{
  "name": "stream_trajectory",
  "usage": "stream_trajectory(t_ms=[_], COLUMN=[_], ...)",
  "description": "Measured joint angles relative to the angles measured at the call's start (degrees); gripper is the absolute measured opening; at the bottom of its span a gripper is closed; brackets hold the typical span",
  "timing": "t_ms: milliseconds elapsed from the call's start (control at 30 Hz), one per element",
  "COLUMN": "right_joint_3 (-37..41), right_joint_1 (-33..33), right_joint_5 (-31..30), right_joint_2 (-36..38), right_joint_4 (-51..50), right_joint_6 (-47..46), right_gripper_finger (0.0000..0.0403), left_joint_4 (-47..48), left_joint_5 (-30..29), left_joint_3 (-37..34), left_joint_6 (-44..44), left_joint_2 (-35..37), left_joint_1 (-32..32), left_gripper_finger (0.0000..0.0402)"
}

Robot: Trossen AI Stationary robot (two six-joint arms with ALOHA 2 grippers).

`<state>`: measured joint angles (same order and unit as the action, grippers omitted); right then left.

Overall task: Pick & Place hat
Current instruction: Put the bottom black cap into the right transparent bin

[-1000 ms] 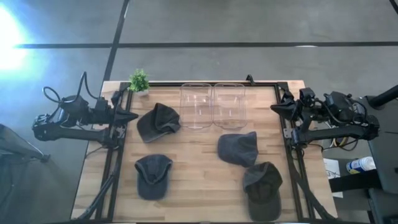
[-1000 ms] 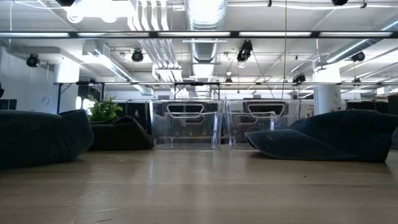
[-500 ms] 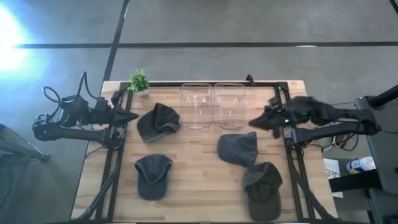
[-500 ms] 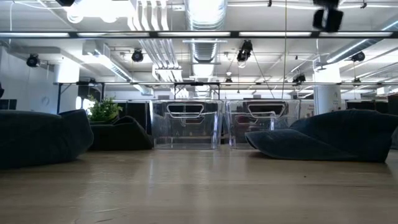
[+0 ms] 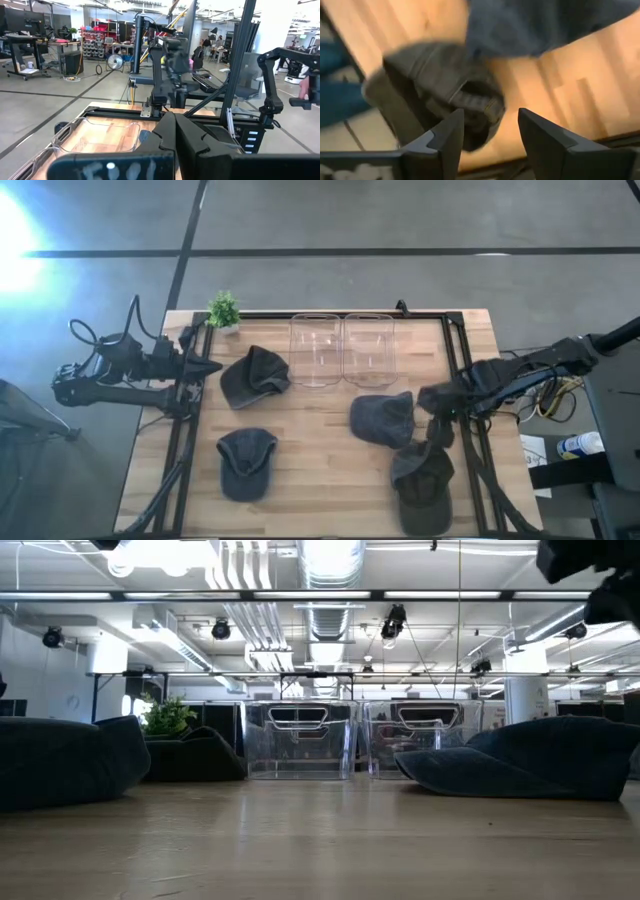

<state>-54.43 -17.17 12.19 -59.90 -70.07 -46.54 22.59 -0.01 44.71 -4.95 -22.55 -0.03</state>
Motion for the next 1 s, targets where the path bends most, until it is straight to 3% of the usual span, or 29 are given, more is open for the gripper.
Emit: stream_trajectory(t_ms=[367, 567, 1000], right_joint_3=[8.50, 14.22, 24.59], right_joint_1=[-9.73, -9.87, -9.83], right_joint_5=[2.08, 3.28, 4.14], right_joint_2=[-6.39, -5.79, -5.81], right_joint_4=[2.01, 12.20, 23.07], right_joint_6=[-1.24, -3.72, -8.13], right_gripper_finger=[0.0189, 0.0189, 0.0176], left_joint_4=[0.01, 0.02, 0.21], left_joint_5=[-0.01, -0.02, -0.02], left_joint_3=[0.01, 0.00, 0.01], left_joint_6=[0.00, 0.00, 0.00], left_joint_2=[0.00, 0.00, 0.00], left_joint_1=[0.01, 0.02, 0.02], left_gripper_finger=[0.0000, 0.0000, 0.0000])
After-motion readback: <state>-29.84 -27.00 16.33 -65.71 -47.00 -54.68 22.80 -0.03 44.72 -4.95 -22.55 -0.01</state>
